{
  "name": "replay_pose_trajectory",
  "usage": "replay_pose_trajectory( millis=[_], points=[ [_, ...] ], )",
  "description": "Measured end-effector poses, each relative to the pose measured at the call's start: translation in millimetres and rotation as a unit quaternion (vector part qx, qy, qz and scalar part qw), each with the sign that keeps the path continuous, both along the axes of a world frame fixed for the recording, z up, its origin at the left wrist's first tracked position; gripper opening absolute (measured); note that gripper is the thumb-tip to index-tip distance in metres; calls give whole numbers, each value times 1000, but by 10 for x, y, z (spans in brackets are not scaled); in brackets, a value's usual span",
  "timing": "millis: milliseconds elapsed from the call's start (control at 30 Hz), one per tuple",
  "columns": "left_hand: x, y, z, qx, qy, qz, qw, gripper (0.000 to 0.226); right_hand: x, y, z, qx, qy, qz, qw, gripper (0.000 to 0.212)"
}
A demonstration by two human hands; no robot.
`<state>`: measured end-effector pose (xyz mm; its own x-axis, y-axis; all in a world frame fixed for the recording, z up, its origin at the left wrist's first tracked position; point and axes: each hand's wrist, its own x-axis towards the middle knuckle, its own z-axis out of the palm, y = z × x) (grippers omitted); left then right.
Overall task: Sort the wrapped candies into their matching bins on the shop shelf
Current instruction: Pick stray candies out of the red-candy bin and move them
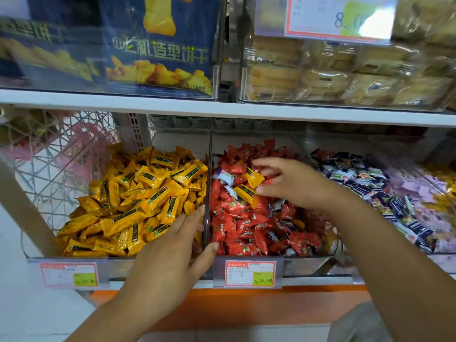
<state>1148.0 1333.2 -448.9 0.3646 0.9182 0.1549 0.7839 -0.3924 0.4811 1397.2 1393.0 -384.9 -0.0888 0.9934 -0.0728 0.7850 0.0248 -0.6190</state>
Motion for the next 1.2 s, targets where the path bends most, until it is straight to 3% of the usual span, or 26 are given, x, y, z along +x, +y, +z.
replay_pose_trajectory(
  millis=[100, 267, 433, 633, 733, 833, 900, 967, 1033, 1133, 1200],
  points=[
    [12, -10, 10, 1, 2, 2, 1000, 68, 56, -33, -44, 22, -33, -19, 999, 38],
    [21, -3, -5, -5, -1, 5, 1000, 66, -166, -7, -327, 30, -59, -35, 997, 43],
    [15, -1, 8, -10, -8, 0, 1000, 68, -198, 51, -336, 131, -41, -107, 985, 20],
    [3, -2, 8, -6, 5, -1, 1000, 68, -275, -20, -351, 69, -113, -74, 988, 32],
    [5, 0, 10, -9, 5, -3, 1000, 68, -244, -53, -168, 140, -166, -103, 971, 24],
    [9, -3, 18, -10, 16, 0, 1000, 67, -330, -89, 90, 224, -71, -89, 968, 16],
    [13, -3, 22, -4, 26, 3, 1000, 66, -527, -27, 135, 205, 49, -31, 977, 30],
    [11, 0, 21, 0, 30, 6, 1000, 66, -642, 84, 78, 175, 80, -19, 981, 40],
    [2, -3, 29, -1, 27, 3, 1000, 68, -555, 195, 15, 150, -2, -57, 987, 34],
    [-17, -1, 28, -6, 21, -4, 1000, 69, -295, 232, -115, 22, -153, -99, 983, 33],
    [-31, 13, 16, -2, 20, -5, 1000, 69, -245, 208, -180, -10, -166, -103, 981, 40]
  ],
)
